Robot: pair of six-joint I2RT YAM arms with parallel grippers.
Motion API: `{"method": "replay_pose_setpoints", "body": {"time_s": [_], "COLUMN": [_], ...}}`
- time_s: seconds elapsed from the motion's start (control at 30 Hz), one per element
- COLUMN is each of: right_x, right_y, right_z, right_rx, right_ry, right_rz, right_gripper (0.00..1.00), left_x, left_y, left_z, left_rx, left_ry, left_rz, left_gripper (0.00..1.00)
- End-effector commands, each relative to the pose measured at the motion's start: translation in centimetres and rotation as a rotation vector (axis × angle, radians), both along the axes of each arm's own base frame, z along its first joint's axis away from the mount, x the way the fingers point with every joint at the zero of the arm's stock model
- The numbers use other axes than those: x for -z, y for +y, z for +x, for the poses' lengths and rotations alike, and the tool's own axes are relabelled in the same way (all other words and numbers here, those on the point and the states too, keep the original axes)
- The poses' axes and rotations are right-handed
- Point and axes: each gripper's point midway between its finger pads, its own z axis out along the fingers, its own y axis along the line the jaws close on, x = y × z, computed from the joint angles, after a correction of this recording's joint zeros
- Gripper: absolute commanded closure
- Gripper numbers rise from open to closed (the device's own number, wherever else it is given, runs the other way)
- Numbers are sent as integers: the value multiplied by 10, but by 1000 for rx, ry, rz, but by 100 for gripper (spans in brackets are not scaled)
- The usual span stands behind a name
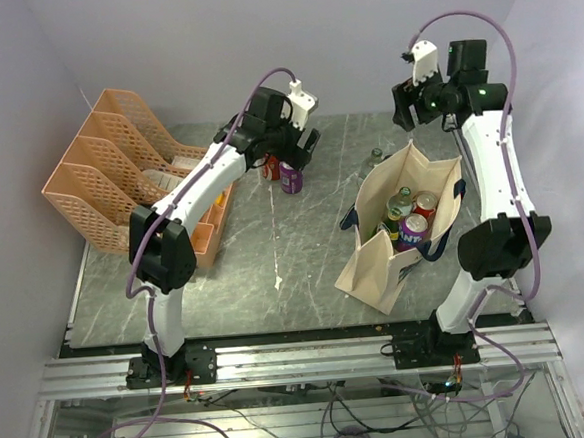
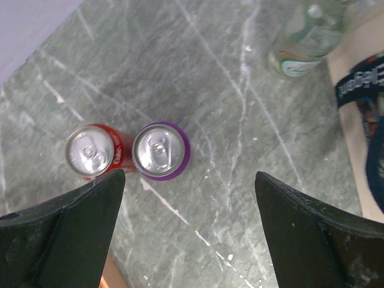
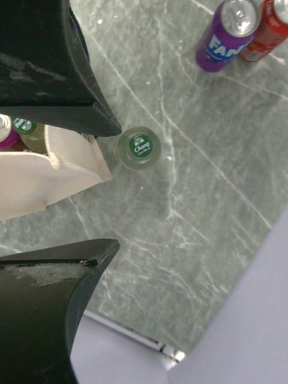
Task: Place the beverage into the canvas bag
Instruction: Move the drink to the center of the board.
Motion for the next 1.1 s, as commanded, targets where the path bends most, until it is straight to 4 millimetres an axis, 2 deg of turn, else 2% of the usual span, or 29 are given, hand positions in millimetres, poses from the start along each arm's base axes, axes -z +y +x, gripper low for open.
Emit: {"method": "replay_pose_setpoints", "body": {"time_s": [0.0,0.1,0.27,0.43,0.63,0.77,0.9,1.07], "right_x": [37,55,88,109,144,154,169,175], "right_y": [3,17,38,36,39,47,49,51], "right_z": [2,5,2,13,26,30,24,23], "right_rx": [-27,-73,-104,-40,-33,-50,-51,-50], "right_ry": [122,182,277,316,401,424,471,489], "right_rz": [-36,-29,-88,-108,-130,-115,-110,-93], "right_gripper": [29,25,23,23,23,26,30,42], "left_x": [-29,-38,-35,-30,-30,-31,-33,-35], "left_y": [-32,-40,-39,-41,-42,-41,-40,-39], "left_z": [-6,-2,5,0,3,4,3,2], "left_rx": [180,192,154,159,150,147,144,145], "left_ry": [-36,-46,-41,-9,-14,-20,-23,-24], "left_rz": [-119,-146,-141,-156,-154,-151,-147,-148], "left_gripper": [0,1,0,1,1,2,2,2]}}
